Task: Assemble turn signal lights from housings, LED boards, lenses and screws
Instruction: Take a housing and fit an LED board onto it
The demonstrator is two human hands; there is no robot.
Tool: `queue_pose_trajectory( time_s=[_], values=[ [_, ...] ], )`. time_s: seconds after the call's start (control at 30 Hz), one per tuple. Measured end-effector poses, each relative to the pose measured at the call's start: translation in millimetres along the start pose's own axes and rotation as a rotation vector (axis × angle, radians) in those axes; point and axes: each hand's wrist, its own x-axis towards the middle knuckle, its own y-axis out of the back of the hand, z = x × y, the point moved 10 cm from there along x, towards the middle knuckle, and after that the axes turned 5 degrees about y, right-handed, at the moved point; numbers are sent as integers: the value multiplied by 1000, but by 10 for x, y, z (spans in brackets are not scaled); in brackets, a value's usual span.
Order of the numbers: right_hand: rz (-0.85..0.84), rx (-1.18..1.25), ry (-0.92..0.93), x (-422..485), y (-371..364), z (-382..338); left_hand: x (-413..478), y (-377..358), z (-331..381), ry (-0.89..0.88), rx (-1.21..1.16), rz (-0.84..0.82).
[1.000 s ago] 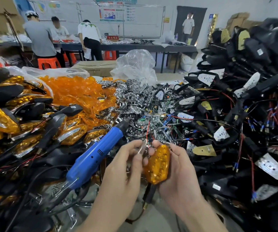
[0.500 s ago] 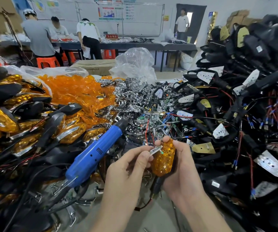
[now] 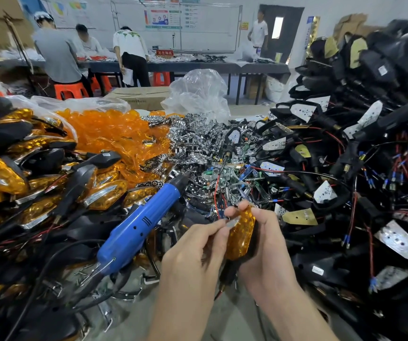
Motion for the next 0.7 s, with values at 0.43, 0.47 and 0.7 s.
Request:
queue_pose_trajectory(
  time_s=[0.43, 0.47, 0.7],
  values=[
    [106, -131, 96, 64, 83, -75, 0, -96, -45, 38, -43, -147],
    [105, -129, 96, 68, 93, -77, -9, -110, -49, 42, -49, -167],
    [80, -88, 53, 100, 99, -36, -30, -213, -184, 105, -96, -285]
  ],
)
